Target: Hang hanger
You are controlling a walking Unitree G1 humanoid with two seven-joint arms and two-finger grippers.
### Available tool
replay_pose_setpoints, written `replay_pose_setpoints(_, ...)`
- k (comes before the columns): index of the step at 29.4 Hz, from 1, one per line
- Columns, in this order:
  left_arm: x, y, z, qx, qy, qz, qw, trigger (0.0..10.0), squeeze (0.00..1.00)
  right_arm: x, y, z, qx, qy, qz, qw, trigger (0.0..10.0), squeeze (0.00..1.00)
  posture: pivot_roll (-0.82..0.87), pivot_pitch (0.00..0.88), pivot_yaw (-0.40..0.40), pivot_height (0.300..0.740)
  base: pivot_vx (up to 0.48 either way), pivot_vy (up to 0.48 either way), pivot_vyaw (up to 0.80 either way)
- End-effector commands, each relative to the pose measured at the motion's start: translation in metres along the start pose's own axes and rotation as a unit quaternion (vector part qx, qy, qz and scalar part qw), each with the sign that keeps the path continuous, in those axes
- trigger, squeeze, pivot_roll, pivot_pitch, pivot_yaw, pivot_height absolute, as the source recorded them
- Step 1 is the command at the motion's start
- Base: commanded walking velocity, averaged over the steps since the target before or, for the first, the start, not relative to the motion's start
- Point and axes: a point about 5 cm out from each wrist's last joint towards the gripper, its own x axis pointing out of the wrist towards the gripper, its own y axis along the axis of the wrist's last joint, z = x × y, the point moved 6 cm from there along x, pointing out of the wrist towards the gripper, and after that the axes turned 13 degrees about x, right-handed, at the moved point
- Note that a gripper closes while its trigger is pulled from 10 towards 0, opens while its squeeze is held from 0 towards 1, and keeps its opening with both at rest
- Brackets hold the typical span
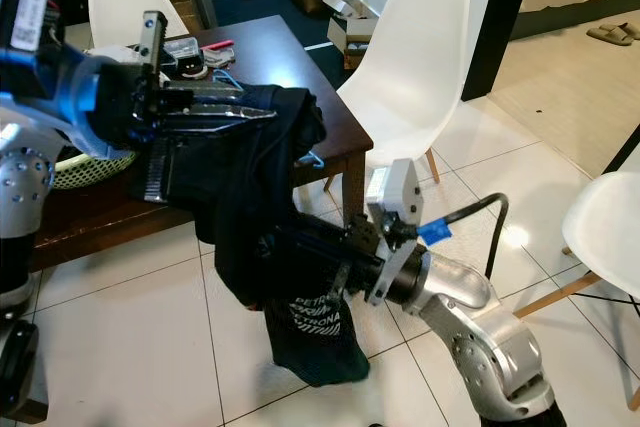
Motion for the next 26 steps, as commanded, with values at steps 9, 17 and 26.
replay_pose_setpoints(9, -0.028, -0.009, -0.003, -0.007, 0.023, -0.045, 0.999, 10.0, 0.00, -0.022, 0.057, -0.009, 0.003, 0.049, 0.127, 0.991, 0.0, 0.00, 0.01, 0.124, 0.054, 0.740, 0.000, 0.000, 0.00)
replay_pose_setpoints(17, -0.034, -0.015, -0.005, -0.010, 0.035, -0.061, 0.997, 10.0, 0.00, -0.028, 0.063, -0.012, 0.005, 0.061, 0.136, 0.989, 0.0, 0.00, 0.01, 0.124, 0.054, 0.740, 0.000, 0.000, 0.00)
replay_pose_setpoints(26, -0.073, -0.042, -0.026, -0.029, 0.150, -0.129, 0.980, 10.0, 1.00, -0.048, 0.062, -0.032, 0.009, 0.133, 0.102, 0.986, 0.0, 0.00, 0.01, 0.120, 0.054, 0.740, 0.000, 0.000, 0.00)
